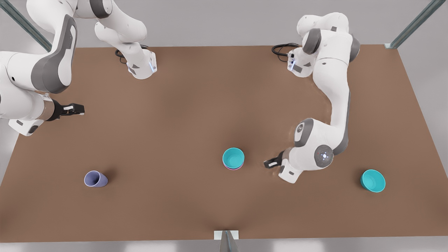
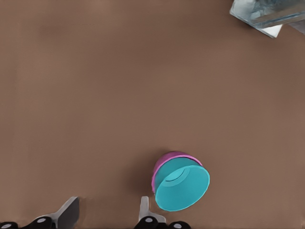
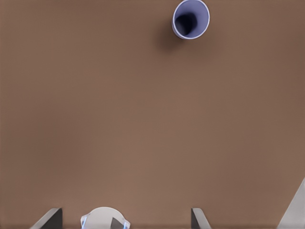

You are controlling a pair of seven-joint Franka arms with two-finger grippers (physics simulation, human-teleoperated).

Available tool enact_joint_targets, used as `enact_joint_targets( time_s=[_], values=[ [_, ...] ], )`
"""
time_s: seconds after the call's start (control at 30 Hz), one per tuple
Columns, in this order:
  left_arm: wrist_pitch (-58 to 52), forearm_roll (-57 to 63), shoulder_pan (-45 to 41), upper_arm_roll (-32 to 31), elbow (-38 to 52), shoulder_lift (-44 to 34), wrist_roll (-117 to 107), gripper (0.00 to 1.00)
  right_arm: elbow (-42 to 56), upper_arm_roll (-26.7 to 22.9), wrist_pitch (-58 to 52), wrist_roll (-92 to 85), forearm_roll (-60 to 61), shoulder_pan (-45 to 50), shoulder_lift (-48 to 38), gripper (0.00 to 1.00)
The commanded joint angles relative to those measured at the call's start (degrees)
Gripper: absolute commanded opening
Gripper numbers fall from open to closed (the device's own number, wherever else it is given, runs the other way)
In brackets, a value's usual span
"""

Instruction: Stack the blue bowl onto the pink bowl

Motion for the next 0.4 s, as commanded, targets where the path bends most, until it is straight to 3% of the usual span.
enact_joint_targets(
  time_s=[0.0,0.1,0.17,0.23,0.37],
  values=[
    [-20.01,11.04,3.29,3.25,0.18,-7.14,22.61,1.0,-0.05,-0.03,-0.02,-0.61,0.03,0.01,0.03,1.0],
    [-23.35,18.44,2.94,3.17,-0.96,-13.21,32.39,1.0,0.03,-0.12,-0.02,-0.61,0.03,0.01,0.03,1.0],
    [-15.53,18.09,2.77,2.64,-14.75,-24.36,32.74,1.0,0.03,-0.21,-0.02,-0.61,0.03,0.01,-0.05,1.0],
    [-20.8,16.25,2.77,2.73,-13.79,-24.99,32.65,1.0,0.03,-0.21,-0.02,-0.61,0.03,0.01,-0.05,1.0],
    [-21.07,15.36,2.77,2.9,-13.62,-24.9,32.3,1.0,-0.05,-0.21,-0.02,-0.61,0.03,0.01,0.03,1.0]
  ],
)
